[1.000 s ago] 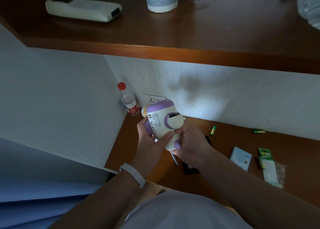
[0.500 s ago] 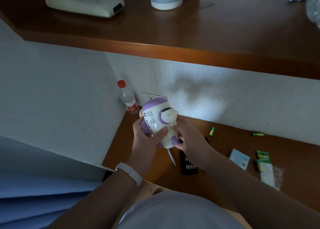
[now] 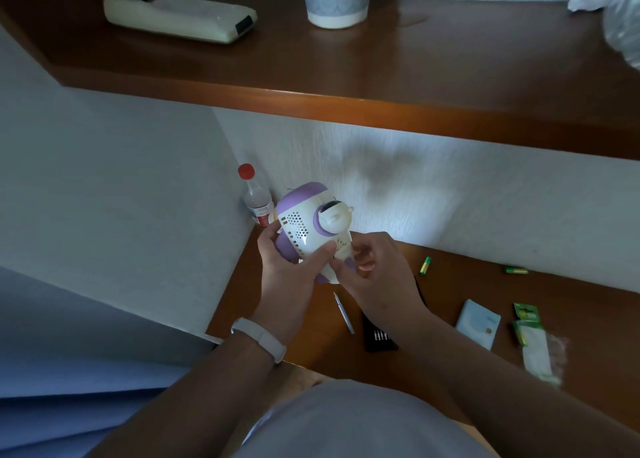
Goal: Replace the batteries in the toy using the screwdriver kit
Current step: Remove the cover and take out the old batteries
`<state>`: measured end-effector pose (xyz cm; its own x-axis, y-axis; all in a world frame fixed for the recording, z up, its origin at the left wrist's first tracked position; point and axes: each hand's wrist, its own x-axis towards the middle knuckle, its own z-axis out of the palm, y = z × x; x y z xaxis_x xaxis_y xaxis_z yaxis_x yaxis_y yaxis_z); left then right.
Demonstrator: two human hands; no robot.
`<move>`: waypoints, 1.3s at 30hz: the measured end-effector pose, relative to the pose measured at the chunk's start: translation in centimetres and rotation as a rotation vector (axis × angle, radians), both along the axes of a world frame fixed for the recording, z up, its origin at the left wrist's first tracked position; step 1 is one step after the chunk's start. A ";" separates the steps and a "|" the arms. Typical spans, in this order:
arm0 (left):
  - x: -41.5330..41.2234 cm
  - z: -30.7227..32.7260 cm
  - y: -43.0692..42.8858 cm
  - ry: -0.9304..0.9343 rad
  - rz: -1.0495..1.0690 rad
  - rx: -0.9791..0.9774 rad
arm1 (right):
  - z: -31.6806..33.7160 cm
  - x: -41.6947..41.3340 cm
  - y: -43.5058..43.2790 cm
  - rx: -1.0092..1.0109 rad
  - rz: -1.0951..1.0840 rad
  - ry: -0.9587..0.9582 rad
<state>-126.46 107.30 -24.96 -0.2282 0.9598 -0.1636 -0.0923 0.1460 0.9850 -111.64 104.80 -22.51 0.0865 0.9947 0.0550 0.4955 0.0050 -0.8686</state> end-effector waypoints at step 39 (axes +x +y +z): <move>-0.2 0.6 -2.4 0.032 -0.001 0.021 | 0.7 -0.7 -1.8 -0.031 0.030 -0.248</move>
